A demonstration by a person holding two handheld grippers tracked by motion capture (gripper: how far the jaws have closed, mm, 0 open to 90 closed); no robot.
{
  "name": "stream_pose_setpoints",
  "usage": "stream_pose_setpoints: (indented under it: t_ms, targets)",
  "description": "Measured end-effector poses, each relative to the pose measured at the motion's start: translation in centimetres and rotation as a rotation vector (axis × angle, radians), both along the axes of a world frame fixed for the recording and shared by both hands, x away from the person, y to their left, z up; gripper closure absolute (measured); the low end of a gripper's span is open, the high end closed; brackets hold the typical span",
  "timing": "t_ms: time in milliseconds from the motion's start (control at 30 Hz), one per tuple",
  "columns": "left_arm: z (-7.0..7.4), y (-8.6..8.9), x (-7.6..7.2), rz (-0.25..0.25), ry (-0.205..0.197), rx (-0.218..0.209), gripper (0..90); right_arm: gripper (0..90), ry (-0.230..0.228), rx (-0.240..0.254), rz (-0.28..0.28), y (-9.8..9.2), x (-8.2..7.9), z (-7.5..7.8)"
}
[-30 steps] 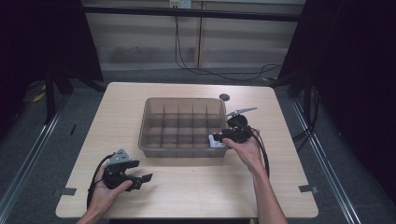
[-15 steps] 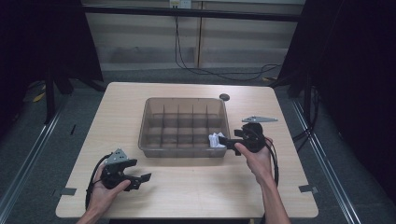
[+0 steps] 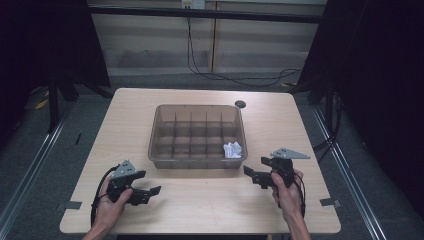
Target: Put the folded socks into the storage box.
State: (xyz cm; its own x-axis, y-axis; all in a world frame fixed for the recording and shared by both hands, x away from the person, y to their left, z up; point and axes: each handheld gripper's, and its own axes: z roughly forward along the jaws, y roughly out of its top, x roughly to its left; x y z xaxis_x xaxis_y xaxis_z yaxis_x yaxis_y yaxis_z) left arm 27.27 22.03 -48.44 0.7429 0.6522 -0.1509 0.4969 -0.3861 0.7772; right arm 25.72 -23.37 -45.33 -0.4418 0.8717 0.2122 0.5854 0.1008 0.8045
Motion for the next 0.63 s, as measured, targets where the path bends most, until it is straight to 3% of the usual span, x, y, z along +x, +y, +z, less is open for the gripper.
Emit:
stream_pose_setpoints:
  t_ms: [100, 233, 333, 400, 500, 633]
  targets:
    - [-0.1, 0.0, -0.2, 0.004, -0.018, 0.011, 16.0, 17.6, -0.013, -0.009, -0.018, -0.3, -1.3, -0.9]
    - [-0.1, 0.1, -0.3, 0.018, -0.025, -0.006, 16.0, 15.8, -0.041, -0.024, -0.051, -1.1, -2.9, -1.6]
    - [-0.2, 0.0, -0.4, 0.022, -0.042, 0.011, 16.0, 16.0, -0.041, -0.046, -0.059, -1.4, -3.7, -2.4]
    - [-0.2, -0.2, -0.5, 0.022, -0.044, 0.023, 16.0, 16.0, -0.036, -0.042, -0.061, -1.7, -4.1, -2.9]
    - [-0.5, -0.4, -0.4, 0.008, -0.031, 0.038, 16.0, 16.6, -0.059, -0.066, -0.082, -2.0, -4.4, -3.8]
    - [-0.6, -0.5, -0.4, 0.008, -0.026, 0.051, 16.0, 17.7, -0.049, -0.108, -0.13, -2.4, -4.0, -4.4]
